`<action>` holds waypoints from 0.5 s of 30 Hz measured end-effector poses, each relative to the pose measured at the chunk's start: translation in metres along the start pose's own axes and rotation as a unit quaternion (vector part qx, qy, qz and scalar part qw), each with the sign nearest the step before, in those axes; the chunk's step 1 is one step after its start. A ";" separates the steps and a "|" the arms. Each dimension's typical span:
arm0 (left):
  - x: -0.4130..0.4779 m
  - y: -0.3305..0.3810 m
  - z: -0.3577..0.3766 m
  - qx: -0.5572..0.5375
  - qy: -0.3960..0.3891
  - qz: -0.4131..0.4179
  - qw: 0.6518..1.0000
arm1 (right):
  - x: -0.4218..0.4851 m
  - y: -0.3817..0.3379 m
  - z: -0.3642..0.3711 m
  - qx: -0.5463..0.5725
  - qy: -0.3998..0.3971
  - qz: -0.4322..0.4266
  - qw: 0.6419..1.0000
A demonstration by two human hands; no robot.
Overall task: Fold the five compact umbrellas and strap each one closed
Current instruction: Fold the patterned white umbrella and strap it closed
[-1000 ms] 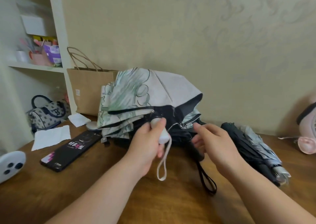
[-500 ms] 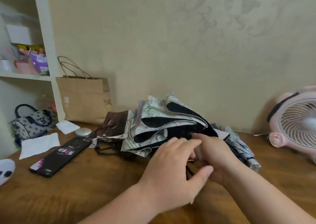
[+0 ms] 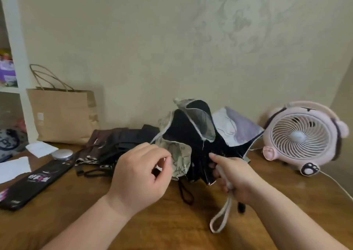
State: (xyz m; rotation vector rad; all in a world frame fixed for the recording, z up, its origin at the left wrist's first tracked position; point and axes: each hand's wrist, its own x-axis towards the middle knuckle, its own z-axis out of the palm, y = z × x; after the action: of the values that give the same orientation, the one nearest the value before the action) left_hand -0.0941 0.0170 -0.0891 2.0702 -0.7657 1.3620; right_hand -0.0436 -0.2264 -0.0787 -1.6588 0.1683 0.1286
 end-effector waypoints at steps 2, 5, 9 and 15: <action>0.000 0.000 0.000 0.005 0.008 0.003 1.000 | -0.003 0.005 -0.009 -0.048 0.019 -0.039 0.998; 0.001 -0.002 0.001 0.019 0.018 0.002 1.000 | -0.008 0.007 -0.024 -0.063 -0.017 -0.063 0.996; 0.001 -0.009 0.004 0.065 0.006 -0.077 0.995 | -0.005 0.008 -0.041 0.002 -0.122 -0.047 0.991; -0.010 -0.024 0.013 -0.039 -0.130 -0.342 0.930 | -0.002 0.024 -0.047 0.039 -0.202 -0.026 0.978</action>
State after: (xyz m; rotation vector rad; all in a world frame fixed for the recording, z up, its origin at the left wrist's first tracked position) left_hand -0.0720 0.0255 -0.1058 2.1748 -0.1407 0.6697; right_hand -0.0511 -0.2756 -0.0970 -1.5243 -0.1764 0.4090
